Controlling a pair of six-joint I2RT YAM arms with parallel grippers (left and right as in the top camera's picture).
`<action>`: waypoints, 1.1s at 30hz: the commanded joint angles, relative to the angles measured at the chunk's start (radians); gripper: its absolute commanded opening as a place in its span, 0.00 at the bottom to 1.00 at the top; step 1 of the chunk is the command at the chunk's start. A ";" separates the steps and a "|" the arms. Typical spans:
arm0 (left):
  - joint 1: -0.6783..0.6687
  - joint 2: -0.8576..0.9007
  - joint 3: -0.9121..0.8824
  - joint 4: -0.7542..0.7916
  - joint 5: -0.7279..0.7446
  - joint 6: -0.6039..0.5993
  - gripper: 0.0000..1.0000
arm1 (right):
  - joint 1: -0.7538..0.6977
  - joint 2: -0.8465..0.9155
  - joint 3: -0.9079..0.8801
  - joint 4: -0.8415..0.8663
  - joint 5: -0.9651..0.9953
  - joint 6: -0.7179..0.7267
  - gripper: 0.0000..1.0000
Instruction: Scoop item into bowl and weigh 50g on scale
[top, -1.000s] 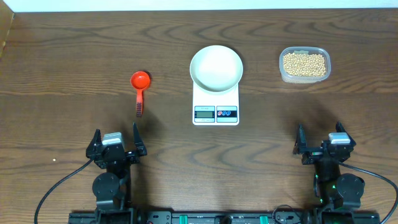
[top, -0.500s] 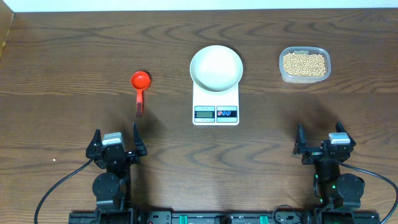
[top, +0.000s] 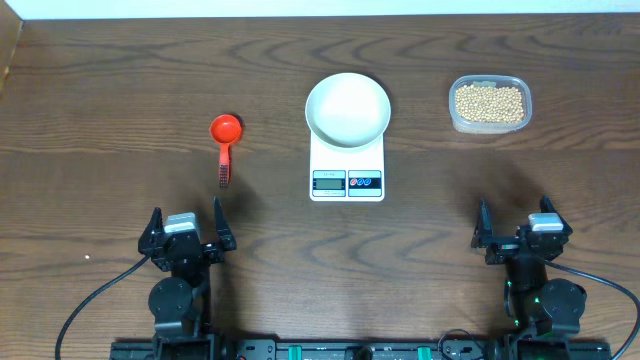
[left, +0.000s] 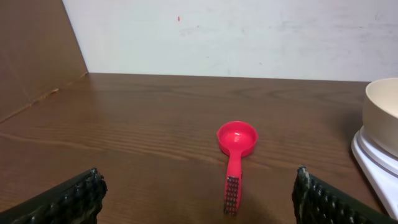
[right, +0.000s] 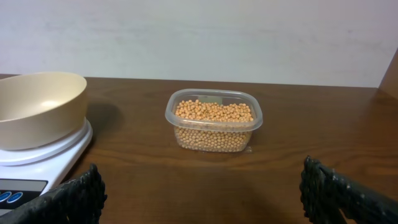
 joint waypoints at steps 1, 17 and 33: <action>0.003 -0.006 -0.033 -0.015 0.006 -0.009 0.98 | 0.006 -0.007 -0.002 -0.003 -0.010 -0.012 0.99; 0.003 0.004 -0.012 -0.015 0.014 -0.010 0.98 | 0.006 -0.007 -0.002 -0.003 -0.010 -0.012 0.99; 0.003 0.554 0.412 -0.121 0.071 -0.118 0.98 | 0.006 -0.007 -0.002 -0.003 -0.010 -0.012 0.99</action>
